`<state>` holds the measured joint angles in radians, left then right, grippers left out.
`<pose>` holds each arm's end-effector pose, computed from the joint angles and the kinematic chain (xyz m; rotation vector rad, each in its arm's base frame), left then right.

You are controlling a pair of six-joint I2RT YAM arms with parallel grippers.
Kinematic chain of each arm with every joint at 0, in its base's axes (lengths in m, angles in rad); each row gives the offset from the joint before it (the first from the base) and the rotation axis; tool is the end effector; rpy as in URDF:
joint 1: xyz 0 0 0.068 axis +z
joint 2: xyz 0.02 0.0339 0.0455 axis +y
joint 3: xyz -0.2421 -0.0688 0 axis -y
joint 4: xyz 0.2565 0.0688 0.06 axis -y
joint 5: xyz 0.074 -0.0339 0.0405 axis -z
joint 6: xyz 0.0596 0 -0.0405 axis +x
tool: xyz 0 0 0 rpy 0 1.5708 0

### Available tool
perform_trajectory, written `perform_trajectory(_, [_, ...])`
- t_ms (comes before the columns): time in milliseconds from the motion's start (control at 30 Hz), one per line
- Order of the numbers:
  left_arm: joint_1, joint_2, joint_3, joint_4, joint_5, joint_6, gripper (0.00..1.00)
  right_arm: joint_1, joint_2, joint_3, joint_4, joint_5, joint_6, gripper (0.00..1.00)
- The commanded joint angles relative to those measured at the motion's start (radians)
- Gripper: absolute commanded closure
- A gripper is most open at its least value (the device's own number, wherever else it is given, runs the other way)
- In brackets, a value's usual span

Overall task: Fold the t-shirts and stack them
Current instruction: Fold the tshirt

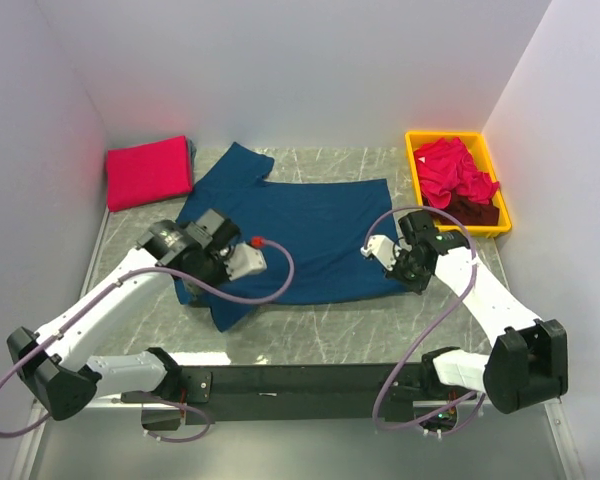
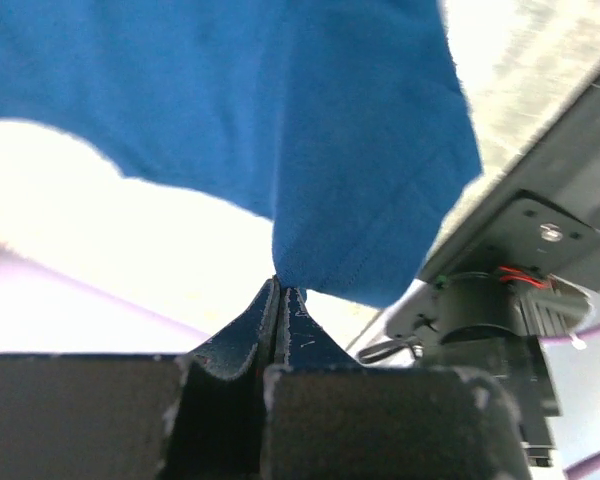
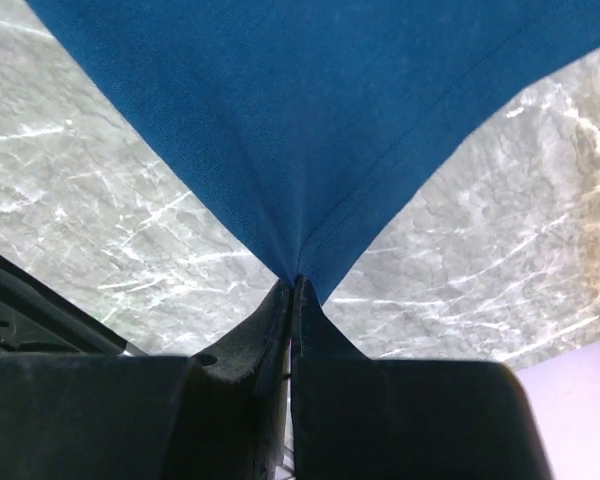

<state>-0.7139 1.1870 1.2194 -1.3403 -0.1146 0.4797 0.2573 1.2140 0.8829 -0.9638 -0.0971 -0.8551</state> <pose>0.1695 -0.1378 0.2776 1.5922 2.3820 0.1190 0.2247 0.0651 0.1854 -1.5208 2.4099 0.0158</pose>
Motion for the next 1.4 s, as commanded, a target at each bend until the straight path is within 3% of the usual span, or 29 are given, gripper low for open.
perform_trajectory(0, [0.068,-0.035,0.068,0.006,-0.049,0.062,1.0,-0.024,0.002,0.056,-0.013,0.007,-0.016,1.0])
perform_trajectory(333, [0.158,0.034,0.14,0.133,-0.094,0.163,1.0,-0.081,0.153,0.231,0.005,-0.01,-0.019,1.0])
perform_trajectory(733, [0.327,0.169,0.206,0.266,-0.023,0.332,1.0,-0.102,0.369,0.455,0.008,-0.016,-0.013,1.0])
perform_trajectory(1000, [0.358,0.261,0.229,0.392,0.013,0.375,1.0,-0.104,0.478,0.521,0.025,-0.001,-0.013,1.0])
perform_trajectory(1367, [0.412,0.384,0.279,0.446,0.033,0.415,1.0,-0.11,0.588,0.591,0.065,0.02,-0.013,1.0])
